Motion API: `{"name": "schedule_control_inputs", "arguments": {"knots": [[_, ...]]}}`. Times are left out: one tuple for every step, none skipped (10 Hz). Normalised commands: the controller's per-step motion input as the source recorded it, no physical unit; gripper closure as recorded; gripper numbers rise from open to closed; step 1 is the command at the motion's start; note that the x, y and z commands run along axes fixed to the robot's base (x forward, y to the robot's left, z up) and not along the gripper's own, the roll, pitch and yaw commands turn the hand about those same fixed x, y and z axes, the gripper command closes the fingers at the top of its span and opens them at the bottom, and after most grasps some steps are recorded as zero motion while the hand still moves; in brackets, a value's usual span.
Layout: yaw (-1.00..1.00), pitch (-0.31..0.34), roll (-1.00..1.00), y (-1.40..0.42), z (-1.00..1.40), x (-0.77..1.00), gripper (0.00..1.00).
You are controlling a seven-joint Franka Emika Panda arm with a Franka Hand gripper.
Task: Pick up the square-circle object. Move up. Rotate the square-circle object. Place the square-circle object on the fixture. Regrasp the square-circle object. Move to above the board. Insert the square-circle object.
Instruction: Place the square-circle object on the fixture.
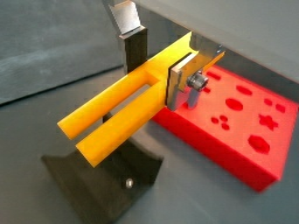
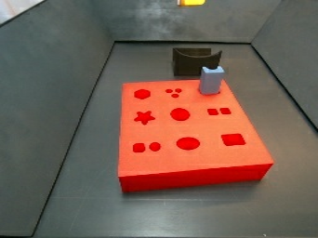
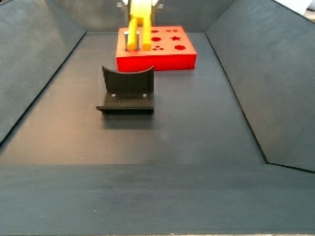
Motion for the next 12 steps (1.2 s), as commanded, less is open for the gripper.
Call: {"name": "schedule_control_inputs", "arguments": {"knots": [[-0.05, 0.010, -1.00, 0.09, -0.05, 0.49, 1.00], [-0.05, 0.031, -1.00, 0.08, -0.05, 0.41, 1.00], [-0.06, 0.049, -1.00, 0.06, -0.04, 0.34, 1.00], [-0.07, 0.075, -0.84, 0.05, -0.02, 0.22, 1.00], [-0.07, 0.079, -0.73, 0.05, -0.02, 0.17, 1.00], [-0.07, 0.078, -0.50, 0.05, -0.02, 0.09, 1.00], [-0.08, 0.066, -0.38, 0.05, -0.02, 0.07, 1.00], [-0.08, 0.045, -0.20, 0.03, -0.01, 0.06, 1.00], [-0.02, 0.203, -1.00, 0.13, -1.00, 0.13, 1.00], [-0.04, 0.200, -1.00, 0.14, -1.00, 0.13, 1.00], [-0.10, 0.244, -1.00, 0.14, -1.00, 0.15, 1.00], [-0.13, 0.229, -0.85, 0.14, -1.00, 0.16, 1.00]]}}
